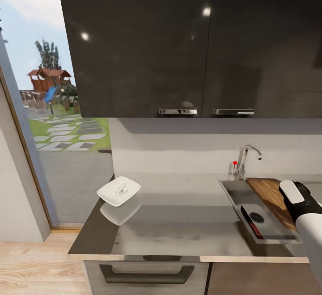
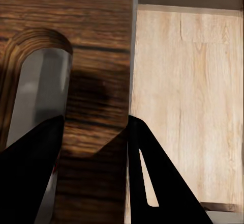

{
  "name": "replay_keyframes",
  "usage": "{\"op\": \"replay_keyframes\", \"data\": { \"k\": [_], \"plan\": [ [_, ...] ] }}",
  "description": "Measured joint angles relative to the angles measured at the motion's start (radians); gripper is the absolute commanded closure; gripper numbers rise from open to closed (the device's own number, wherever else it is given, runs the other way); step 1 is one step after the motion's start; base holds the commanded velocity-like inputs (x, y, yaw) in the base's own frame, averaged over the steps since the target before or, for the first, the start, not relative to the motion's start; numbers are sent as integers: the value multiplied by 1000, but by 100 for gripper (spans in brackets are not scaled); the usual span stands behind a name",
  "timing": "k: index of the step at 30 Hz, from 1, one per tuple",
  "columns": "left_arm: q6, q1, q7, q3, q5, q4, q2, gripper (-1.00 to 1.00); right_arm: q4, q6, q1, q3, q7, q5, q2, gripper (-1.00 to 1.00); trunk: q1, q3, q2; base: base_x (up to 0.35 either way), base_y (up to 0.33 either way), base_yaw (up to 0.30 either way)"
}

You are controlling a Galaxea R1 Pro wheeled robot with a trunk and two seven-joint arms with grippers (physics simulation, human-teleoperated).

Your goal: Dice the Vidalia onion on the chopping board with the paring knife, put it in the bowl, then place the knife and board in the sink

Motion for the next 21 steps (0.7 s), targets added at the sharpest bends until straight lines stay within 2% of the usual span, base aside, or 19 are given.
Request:
{"op": "replay_keyframes", "data": {
  "k": [6, 21],
  "plan": [
    [0, 0, 0, 0, 0, 0, 0, -100, 8, -17, 0, 2, -18, -3, 10, 100, 0, 0, 0, 1, -26, 0],
    [-1, 0, 0, 0, 0, 0, 0, -100, 8, -17, 0, 3, -19, 0, 49, 100, 0, -6, 0, 74, -113, 0]
  ]
}}
